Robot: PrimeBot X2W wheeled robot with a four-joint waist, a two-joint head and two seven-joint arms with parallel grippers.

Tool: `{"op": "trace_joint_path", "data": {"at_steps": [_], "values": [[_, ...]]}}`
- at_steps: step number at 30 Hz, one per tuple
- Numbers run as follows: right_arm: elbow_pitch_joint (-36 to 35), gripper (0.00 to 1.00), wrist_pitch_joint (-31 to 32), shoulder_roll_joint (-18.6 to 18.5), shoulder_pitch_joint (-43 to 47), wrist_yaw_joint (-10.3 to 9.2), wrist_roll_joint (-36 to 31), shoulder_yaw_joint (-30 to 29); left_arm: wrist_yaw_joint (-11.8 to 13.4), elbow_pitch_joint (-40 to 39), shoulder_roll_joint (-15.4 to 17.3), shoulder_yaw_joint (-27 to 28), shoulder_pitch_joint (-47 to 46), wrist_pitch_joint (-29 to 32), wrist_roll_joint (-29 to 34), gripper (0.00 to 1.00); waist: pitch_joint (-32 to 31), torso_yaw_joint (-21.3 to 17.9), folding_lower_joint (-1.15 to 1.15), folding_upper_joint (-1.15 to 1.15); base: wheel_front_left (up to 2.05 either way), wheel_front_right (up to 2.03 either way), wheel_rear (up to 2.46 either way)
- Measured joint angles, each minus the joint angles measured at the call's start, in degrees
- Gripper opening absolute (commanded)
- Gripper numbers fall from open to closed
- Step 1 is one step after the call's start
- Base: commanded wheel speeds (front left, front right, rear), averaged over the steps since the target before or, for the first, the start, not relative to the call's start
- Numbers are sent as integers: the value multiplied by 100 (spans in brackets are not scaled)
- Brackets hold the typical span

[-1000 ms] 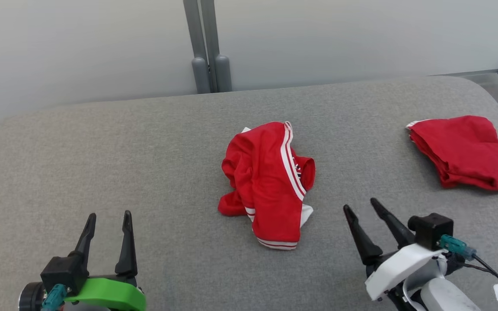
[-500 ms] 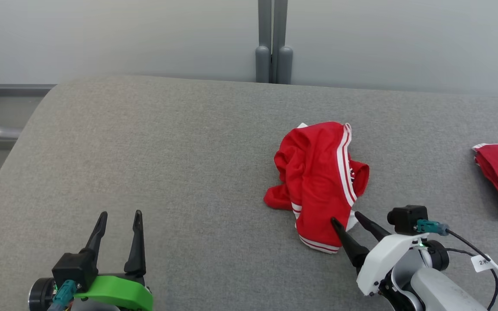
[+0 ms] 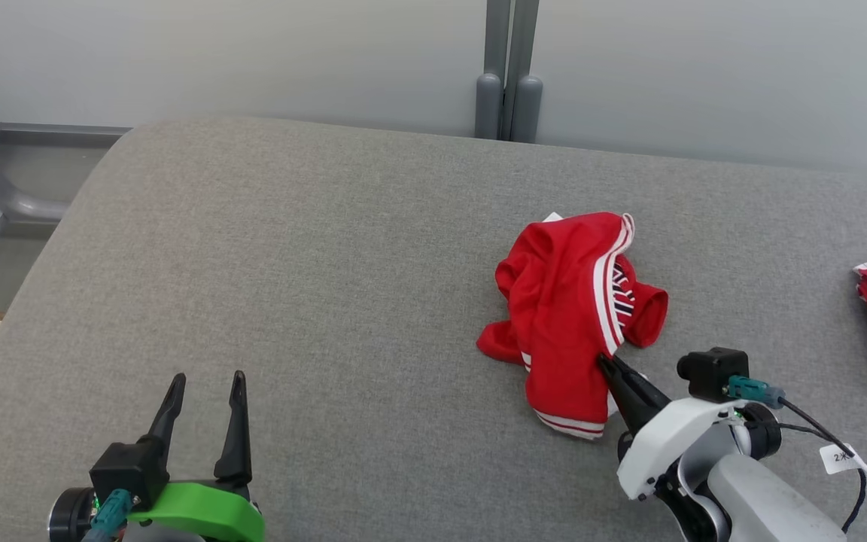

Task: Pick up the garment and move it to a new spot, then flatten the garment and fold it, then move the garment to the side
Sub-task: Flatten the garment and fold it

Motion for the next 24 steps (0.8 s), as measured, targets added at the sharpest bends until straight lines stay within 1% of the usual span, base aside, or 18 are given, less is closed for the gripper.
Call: {"op": "trace_joint_path", "data": {"at_steps": [4,7,8,11,14,19,24], "values": [[-216,0,-165,18,-119,0,-33,-3,0,20,7,-1,1,0,-19,100,-9,-116,0,0,0,0,0],[-634,0,-222,42,-211,0,268,-69,-4,24,7,-16,2,-1,-38,100,-5,-250,0,0,0,0,0],[-761,0,-227,-1,-258,1,394,-129,-7,24,4,-23,1,0,-42,100,1,-304,0,0,0,0,0],[-994,0,-183,-309,-361,1,706,-399,-22,15,-5,-44,-33,-1,-53,100,38,-468,0,0,0,0,0],[-1034,0,-119,-603,-454,0,881,-730,-55,13,-22,-70,-125,0,-64,100,123,-625,0,0,0,0,0],[-724,0,-54,-981,-611,0,922,-1284,-108,9,-35,-156,-377,-1,-52,100,417,-789,0,1,0,0,0],[-77,0,-105,-1149,-890,0,943,-1819,-157,11,-27,-255,-693,20,-4,100,842,-849,0,1,0,0,0]]}}
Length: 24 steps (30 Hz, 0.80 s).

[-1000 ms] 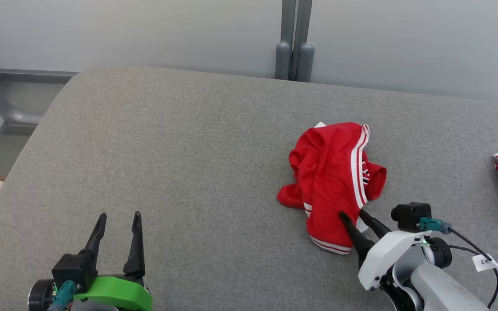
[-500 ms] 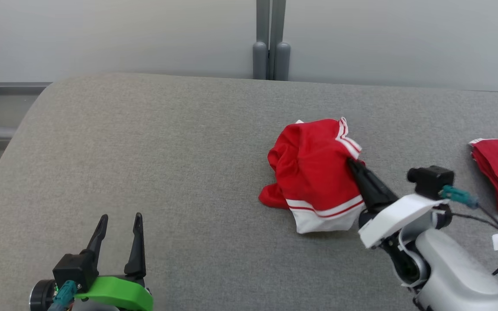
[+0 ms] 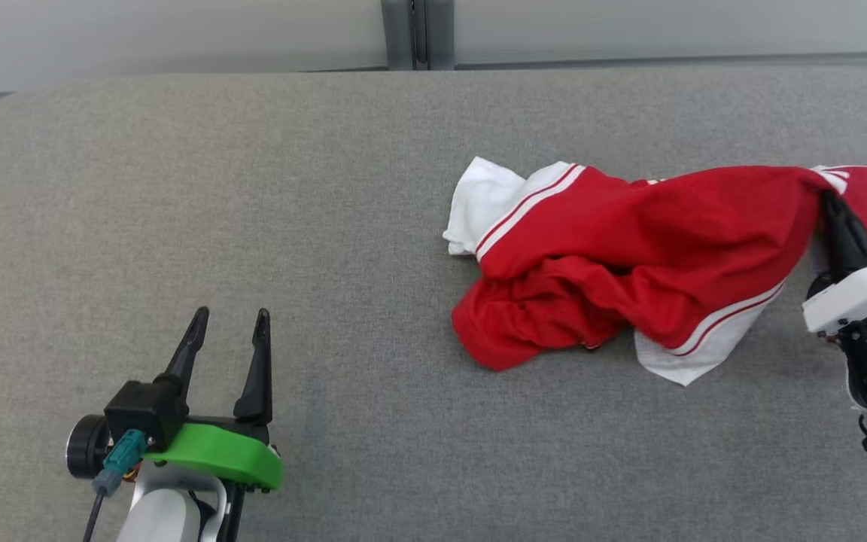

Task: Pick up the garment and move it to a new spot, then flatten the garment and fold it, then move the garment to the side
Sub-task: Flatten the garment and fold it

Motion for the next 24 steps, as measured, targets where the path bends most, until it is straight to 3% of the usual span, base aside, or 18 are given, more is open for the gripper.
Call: {"op": "trace_joint_path", "data": {"at_steps": [6,7,8,9,17,24], "values": [[1029,0,-98,-43,-511,0,-388,-263,-33,84,1,-93,-250,15,27,100,467,61,0,0,0,0,0],[1137,11,-116,13,-582,0,-396,-277,-47,115,-1,-108,-271,14,29,100,521,88,0,0,0,0,0],[1200,51,-142,77,-639,0,-468,-244,-52,147,-5,-115,-287,14,30,100,556,123,0,0,0,0,0],[1240,100,-154,129,-673,0,-548,-198,-52,174,-5,-112,-290,14,30,100,574,153,0,0,0,0,0],[1118,100,-258,407,-687,1,-1273,-16,-51,323,-37,-71,-206,-2,-13,100,315,216,0,0,0,0,0],[9,100,-279,866,-132,1,-2025,-325,-46,288,-55,-89,-6,-3,-45,100,-106,-40,0,0,0,0,0]]}}
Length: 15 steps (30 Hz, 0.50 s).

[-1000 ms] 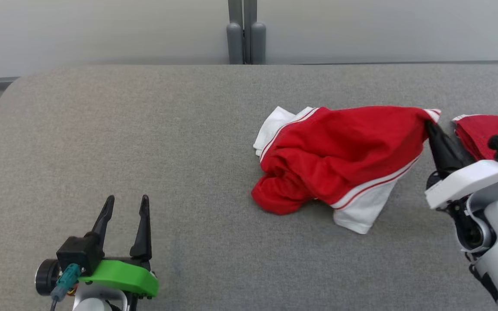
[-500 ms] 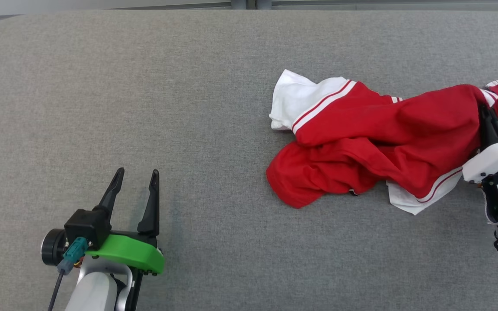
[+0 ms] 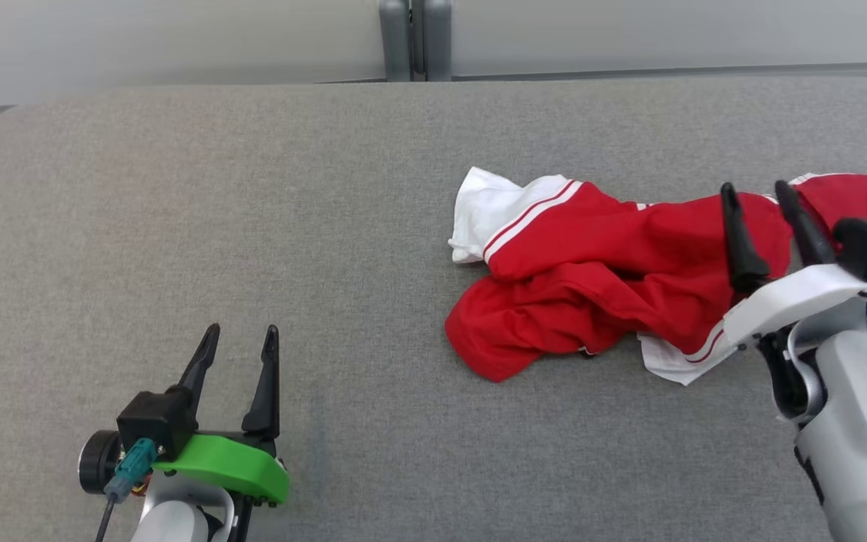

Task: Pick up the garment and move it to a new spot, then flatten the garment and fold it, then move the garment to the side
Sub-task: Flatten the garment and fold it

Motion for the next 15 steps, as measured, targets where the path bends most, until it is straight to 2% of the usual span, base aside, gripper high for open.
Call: {"op": "trace_joint_path", "data": {"at_steps": [6,10,12,15], "values": [[-1065,100,-2,470,836,0,-426,-264,42,-97,-11,14,113,-1,-33,100,-276,-290,0,0,0,0,0],[-1490,100,-1,632,1225,0,-589,-287,45,-131,-21,-9,143,35,-87,100,-371,-454,0,0,0,0,0],[-1636,100,-1,662,1330,-1,-632,-268,-26,-156,-90,-76,142,242,-256,100,-387,-534,0,0,0,0,0],[-1723,100,-1,666,1409,0,-667,-247,-209,-101,-200,-358,133,1034,-659,100,-354,-626,0,0,0,0,0]]}}
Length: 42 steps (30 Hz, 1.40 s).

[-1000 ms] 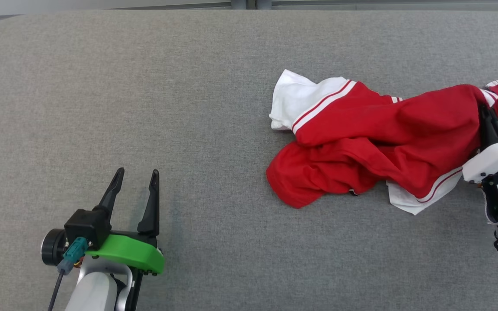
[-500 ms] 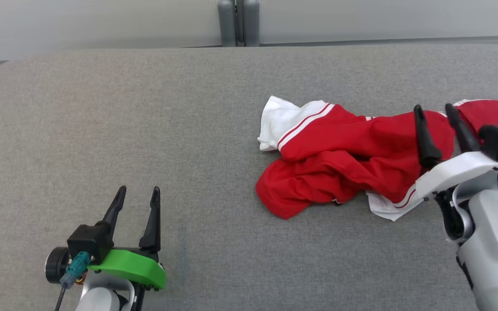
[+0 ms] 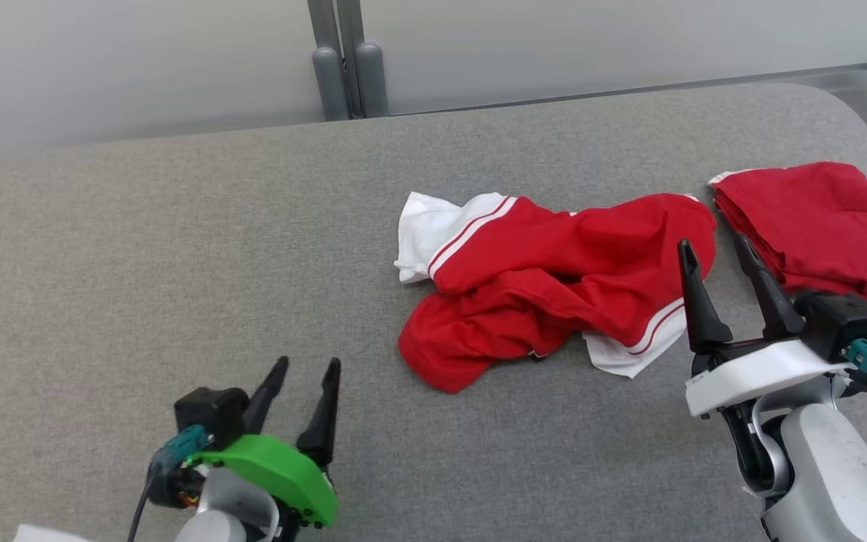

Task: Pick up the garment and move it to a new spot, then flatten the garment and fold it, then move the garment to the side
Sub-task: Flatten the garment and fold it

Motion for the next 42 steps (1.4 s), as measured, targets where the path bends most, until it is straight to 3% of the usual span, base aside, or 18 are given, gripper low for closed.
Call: {"op": "trace_joint_path", "data": {"at_steps": [7,15,22,23,24,25,26,33,38,42], "values": [[-88,100,0,2,-66,0,-37,-1,-155,-42,-116,-635,-263,1666,-1014,100,213,-222,0,0,0,0,0],[-172,100,0,97,-239,0,-26,-32,-159,428,-126,-766,-552,2352,-1506,100,473,-673,0,0,0,0,0],[-205,100,0,125,-235,-1,-26,-103,-159,781,-172,-751,-933,2320,-1719,100,671,-986,0,0,0,0,0],[-203,100,0,131,-235,0,-27,-108,-167,815,-175,-769,-986,2321,-1724,95,689,-1009,0,0,0,0,0],[-201,100,0,138,-235,0,-29,-109,-170,827,-177,-776,-1022,2319,-1744,43,698,-1022,0,0,0,0,0],[-200,100,0,149,-235,-1,-30,-110,-170,837,-178,-783,-1056,2290,-1752,10,695,-1026,0,0,0,0,0],[-198,100,0,151,-232,0,-36,-108,-170,844,-180,-797,-1082,2271,-1752,0,684,-1024,0,0,0,0,0],[-137,100,0,86,-146,0,-47,-154,-171,561,-48,-881,-1084,2370,-1916,0,514,-834,0,0,0,0,0],[-69,100,0,-1,-24,-1,-44,-244,-171,-337,550,-757,-861,2805,-2137,0,366,-567,0,0,0,0,0],[-20,100,0,-26,42,-1,-35,-296,-8,-1412,1256,-606,-606,3619,-2294,0,255,-324,0,0,0,0,0]]}}
